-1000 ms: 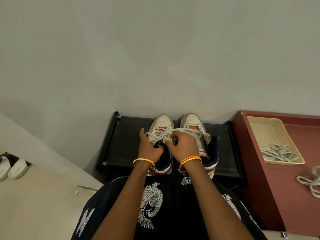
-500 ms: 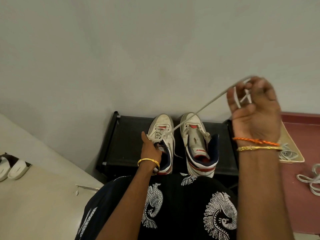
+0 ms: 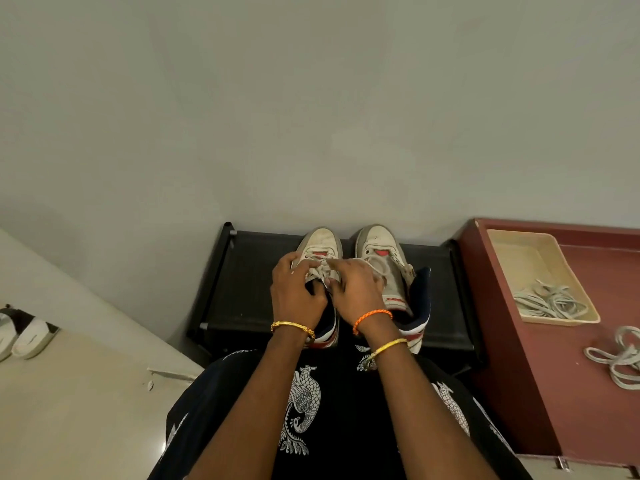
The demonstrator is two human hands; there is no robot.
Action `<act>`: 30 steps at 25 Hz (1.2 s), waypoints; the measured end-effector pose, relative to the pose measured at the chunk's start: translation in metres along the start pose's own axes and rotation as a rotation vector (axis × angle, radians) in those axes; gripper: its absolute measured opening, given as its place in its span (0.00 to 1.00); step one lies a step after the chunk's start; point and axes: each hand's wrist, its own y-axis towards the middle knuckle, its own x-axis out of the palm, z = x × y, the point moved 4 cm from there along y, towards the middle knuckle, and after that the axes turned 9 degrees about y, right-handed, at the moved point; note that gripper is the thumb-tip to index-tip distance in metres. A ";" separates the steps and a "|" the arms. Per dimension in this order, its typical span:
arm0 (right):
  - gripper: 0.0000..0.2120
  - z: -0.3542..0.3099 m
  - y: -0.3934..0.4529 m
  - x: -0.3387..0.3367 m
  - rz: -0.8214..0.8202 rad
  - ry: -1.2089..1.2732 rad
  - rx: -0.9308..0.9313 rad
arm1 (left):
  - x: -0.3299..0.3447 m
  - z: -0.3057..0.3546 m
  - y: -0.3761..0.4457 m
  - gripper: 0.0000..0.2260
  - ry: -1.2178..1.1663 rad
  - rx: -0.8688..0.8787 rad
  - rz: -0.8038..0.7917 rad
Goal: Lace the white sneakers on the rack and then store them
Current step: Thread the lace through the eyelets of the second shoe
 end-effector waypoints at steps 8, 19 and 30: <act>0.06 -0.023 -0.018 -0.079 0.601 0.438 -0.085 | -0.004 0.003 -0.006 0.11 -0.128 -0.122 0.012; 0.16 -0.005 -0.019 -0.069 0.683 0.497 0.041 | -0.025 0.007 0.002 0.04 -0.274 -0.093 0.035; 0.11 -0.001 -0.005 0.004 0.146 0.241 0.160 | -0.027 0.016 0.025 0.06 0.019 -0.189 -0.489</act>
